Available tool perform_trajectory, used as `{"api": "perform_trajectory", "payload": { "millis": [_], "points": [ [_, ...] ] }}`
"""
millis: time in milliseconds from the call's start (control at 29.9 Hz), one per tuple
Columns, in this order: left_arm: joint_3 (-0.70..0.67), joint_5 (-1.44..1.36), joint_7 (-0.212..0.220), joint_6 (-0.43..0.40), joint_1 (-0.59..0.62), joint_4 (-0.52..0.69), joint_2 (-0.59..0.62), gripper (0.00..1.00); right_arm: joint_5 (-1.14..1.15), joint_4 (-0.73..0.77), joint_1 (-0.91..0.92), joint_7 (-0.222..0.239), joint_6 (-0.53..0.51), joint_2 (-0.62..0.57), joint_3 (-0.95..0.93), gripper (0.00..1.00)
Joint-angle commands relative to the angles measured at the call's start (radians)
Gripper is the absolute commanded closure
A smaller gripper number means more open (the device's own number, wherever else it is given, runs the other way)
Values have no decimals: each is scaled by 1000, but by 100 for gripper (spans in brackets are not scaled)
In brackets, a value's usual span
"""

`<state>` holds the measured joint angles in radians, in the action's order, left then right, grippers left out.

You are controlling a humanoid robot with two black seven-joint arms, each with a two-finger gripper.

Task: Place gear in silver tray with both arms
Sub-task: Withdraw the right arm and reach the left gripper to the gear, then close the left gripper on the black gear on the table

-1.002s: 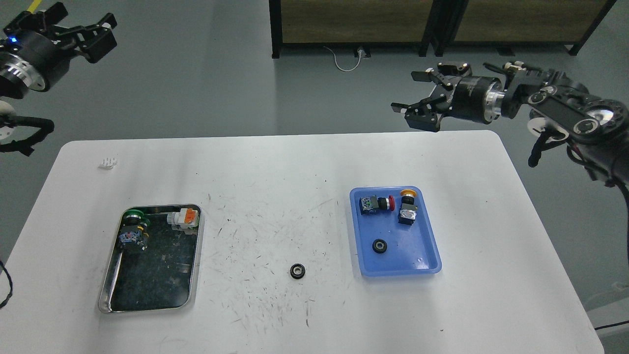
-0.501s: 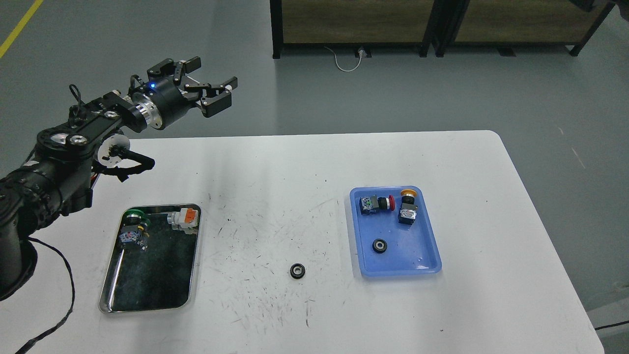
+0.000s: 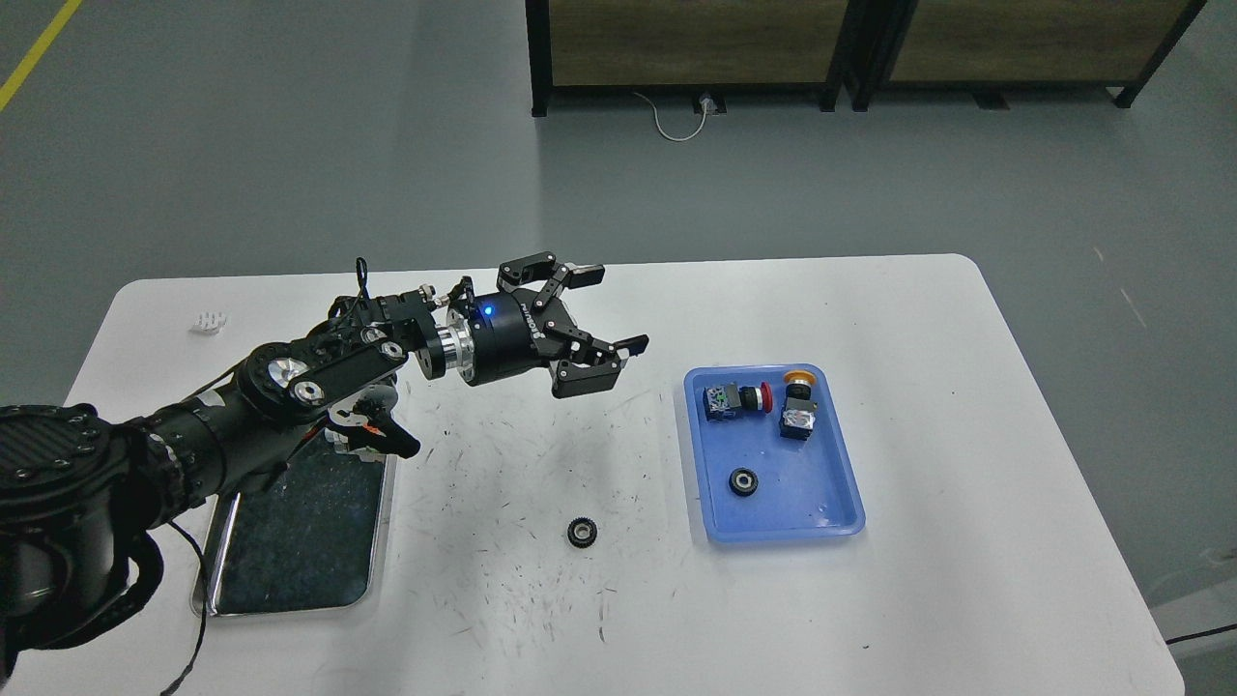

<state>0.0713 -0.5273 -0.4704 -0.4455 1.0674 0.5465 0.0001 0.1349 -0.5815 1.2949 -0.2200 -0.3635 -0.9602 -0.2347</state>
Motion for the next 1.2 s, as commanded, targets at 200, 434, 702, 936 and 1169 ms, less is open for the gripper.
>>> {"api": "perform_trajectory", "payload": {
  "millis": [200, 434, 702, 936, 1169],
  "points": [
    [2, -161, -18, 59, -151, 55, 0, 1, 8, -3, -2, 2, -2, 0, 6, 9],
    [28, -171, -18, 109, -211, 66, 0, 1, 12, -3, -3, 4, 0, 3, 15, 9],
    [120, -171, -18, 209, -276, 64, 0, 2, 20, -4, -12, 4, 0, 6, 23, 9],
    [120, -169, -18, 258, -302, 64, 0, 7, 20, -4, -19, 4, 0, 18, 23, 9],
    [113, -168, -18, 268, -333, 64, 0, 17, 40, -4, -26, 4, 0, 20, 23, 9]
  ]
}}
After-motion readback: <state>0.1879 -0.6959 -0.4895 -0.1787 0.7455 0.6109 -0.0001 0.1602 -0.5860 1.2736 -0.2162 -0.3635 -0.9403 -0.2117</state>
